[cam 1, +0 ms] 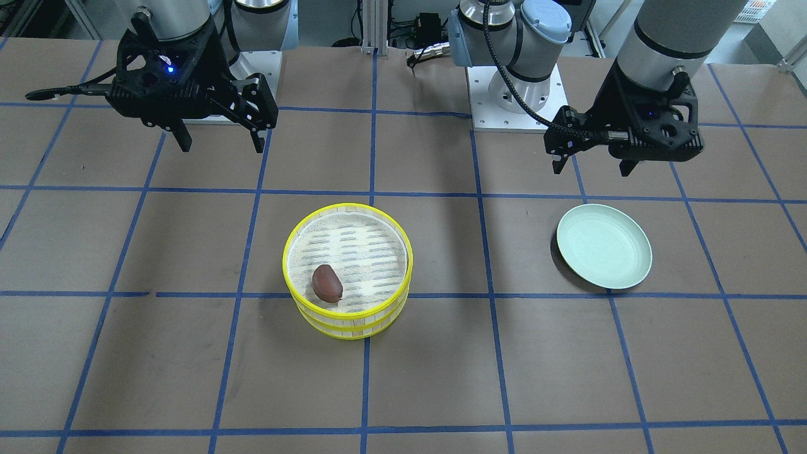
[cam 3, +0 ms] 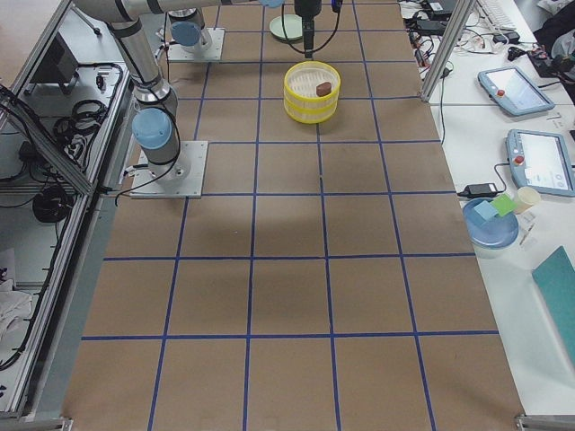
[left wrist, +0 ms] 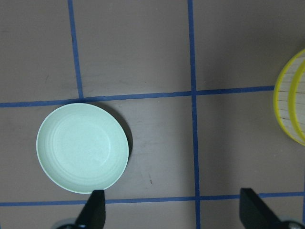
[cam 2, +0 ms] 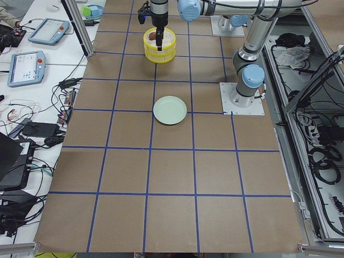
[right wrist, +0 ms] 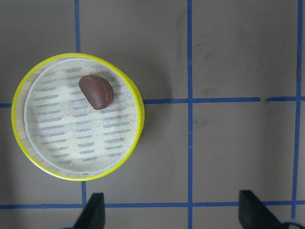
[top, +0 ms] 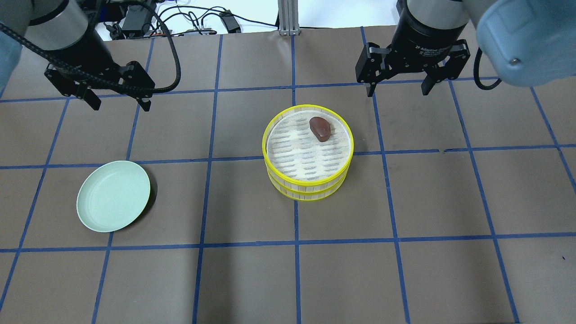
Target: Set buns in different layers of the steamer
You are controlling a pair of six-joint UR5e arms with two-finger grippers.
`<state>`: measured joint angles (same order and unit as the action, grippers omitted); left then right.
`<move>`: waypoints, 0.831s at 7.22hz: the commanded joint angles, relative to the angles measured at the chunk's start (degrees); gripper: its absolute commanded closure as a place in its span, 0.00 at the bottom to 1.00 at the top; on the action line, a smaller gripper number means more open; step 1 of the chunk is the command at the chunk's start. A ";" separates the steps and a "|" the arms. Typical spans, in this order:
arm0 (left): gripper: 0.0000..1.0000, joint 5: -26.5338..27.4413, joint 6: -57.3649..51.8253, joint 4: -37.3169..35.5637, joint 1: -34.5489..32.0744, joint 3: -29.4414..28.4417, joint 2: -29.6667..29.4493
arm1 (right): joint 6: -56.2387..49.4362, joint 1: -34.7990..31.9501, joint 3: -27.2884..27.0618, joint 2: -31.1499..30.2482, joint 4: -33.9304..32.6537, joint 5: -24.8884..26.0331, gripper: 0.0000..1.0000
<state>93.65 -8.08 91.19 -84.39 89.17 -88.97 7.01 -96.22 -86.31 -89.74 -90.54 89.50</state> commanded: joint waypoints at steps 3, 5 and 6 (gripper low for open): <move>0.00 -0.02 2.53 1.98 -0.07 0.48 3.37 | -0.15 -0.02 0.00 0.00 -0.07 0.15 0.01; 0.00 -4.62 3.52 1.98 -0.16 0.57 3.63 | -0.15 -0.02 0.00 0.00 -0.07 0.15 0.01; 0.00 -4.71 3.60 1.89 -0.16 0.66 3.81 | -0.15 -0.02 0.00 0.00 -0.07 0.06 0.01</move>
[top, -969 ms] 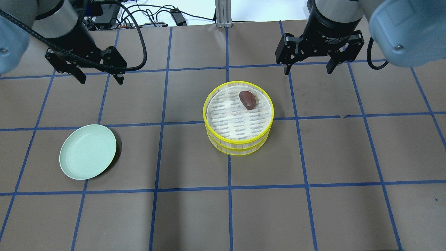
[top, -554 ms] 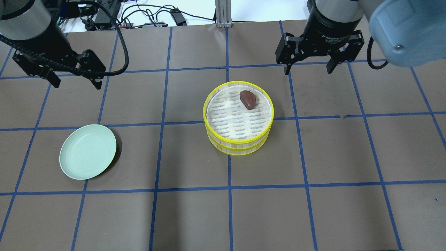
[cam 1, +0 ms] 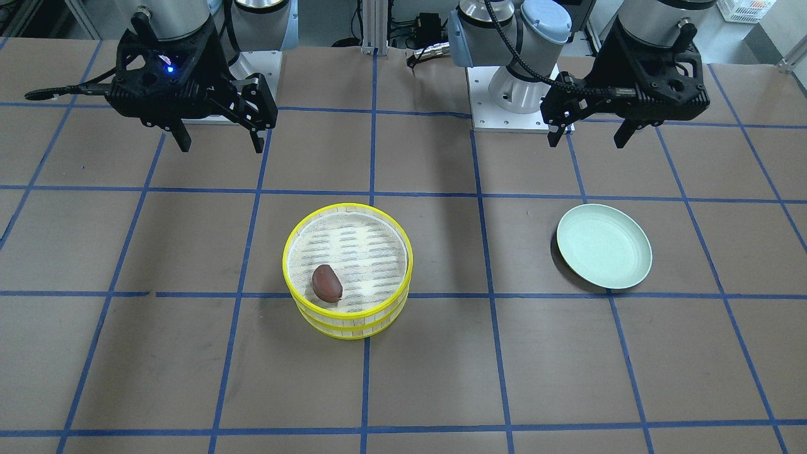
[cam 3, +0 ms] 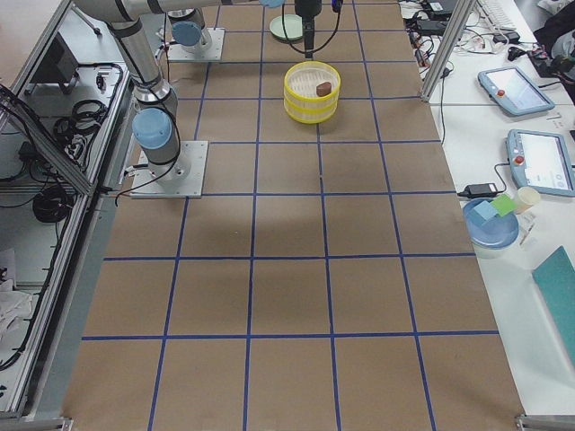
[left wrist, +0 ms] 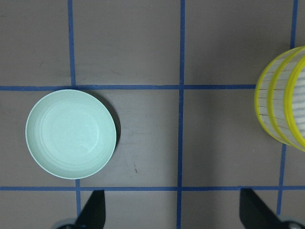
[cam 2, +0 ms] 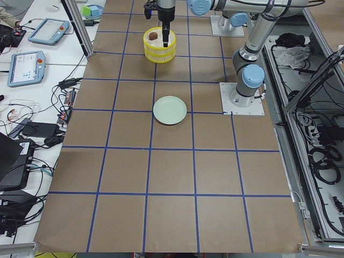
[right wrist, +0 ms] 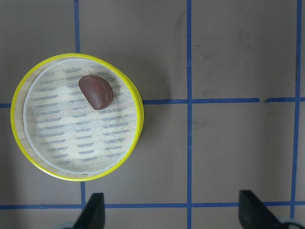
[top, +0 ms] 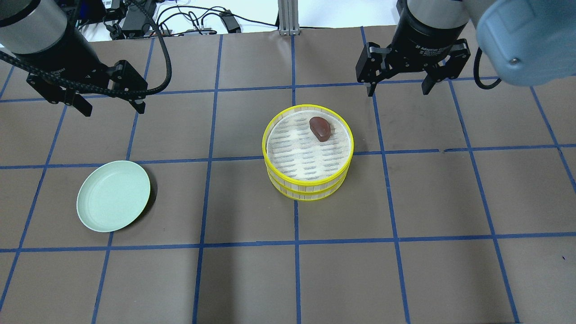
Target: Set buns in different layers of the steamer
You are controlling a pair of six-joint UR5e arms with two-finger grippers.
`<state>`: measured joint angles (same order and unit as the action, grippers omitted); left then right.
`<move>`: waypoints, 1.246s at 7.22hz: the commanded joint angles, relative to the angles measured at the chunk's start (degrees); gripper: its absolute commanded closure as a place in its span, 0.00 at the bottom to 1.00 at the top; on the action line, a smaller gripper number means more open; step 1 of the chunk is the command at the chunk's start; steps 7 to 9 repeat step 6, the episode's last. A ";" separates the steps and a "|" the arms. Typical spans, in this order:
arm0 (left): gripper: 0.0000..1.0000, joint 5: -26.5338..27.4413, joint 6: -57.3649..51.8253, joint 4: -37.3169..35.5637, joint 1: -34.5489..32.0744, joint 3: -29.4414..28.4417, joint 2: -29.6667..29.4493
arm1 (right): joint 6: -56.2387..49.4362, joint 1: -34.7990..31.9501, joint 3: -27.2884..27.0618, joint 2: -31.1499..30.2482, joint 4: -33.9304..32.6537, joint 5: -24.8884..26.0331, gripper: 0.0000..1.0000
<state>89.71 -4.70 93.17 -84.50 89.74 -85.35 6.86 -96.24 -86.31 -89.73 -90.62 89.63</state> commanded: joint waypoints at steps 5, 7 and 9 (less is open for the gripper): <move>0.00 -0.68 -0.39 -0.10 -0.84 0.61 0.18 | -0.18 0.00 0.00 0.00 0.00 0.02 0.01; 0.00 -0.76 -1.09 -0.10 -0.75 0.61 0.18 | -0.18 0.00 0.00 0.00 -0.09 -0.07 0.01; 0.00 -0.76 -1.09 -0.10 -0.75 0.61 0.18 | -0.18 0.00 0.00 0.00 -0.09 -0.07 0.01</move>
